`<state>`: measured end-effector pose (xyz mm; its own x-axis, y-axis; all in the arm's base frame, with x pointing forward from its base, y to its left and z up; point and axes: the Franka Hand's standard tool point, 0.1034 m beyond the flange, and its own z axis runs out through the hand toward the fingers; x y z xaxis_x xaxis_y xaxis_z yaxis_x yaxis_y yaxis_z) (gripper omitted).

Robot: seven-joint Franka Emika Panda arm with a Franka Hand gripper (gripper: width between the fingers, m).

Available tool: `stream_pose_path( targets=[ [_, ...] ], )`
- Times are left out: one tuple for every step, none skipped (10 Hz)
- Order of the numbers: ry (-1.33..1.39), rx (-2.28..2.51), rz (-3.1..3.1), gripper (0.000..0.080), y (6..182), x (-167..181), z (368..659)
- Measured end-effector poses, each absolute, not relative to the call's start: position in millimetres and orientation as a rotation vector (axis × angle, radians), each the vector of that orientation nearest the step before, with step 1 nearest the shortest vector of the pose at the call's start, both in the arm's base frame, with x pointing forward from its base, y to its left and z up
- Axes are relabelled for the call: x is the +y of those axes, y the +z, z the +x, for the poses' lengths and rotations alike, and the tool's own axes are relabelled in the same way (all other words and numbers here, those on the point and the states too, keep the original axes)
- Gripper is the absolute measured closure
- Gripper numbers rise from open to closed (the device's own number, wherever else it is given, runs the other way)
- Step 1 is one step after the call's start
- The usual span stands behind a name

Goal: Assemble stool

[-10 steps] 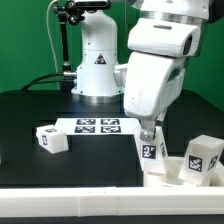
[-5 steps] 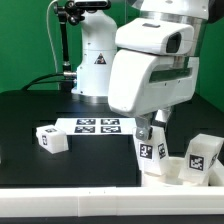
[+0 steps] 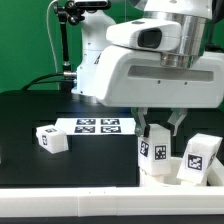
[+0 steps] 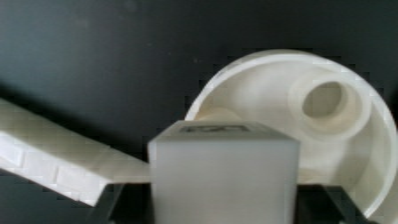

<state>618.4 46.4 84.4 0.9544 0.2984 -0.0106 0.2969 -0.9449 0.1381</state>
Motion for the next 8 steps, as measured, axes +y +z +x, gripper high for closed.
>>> stream_pose_path(
  targets=[
    [0.027,0.297,2.989,0.0462,84.5,48.0,618.3],
    [0.035,0.192,2.999,0.0462,84.5,48.8,618.2],
    [0.048,-0.004,3.009,0.0462,84.4,50.9,618.0],
    [0.057,-0.150,3.012,0.0462,84.3,52.7,617.8],
    [0.065,-0.278,3.010,0.0462,84.4,54.1,617.9],
    [0.073,-0.438,3.003,0.0462,84.4,55.5,618.0],
    [0.078,-0.530,2.992,0.0462,84.4,56.0,618.0],
    [0.081,-0.714,2.971,0.0462,84.4,57.5,618.0]
  ],
)
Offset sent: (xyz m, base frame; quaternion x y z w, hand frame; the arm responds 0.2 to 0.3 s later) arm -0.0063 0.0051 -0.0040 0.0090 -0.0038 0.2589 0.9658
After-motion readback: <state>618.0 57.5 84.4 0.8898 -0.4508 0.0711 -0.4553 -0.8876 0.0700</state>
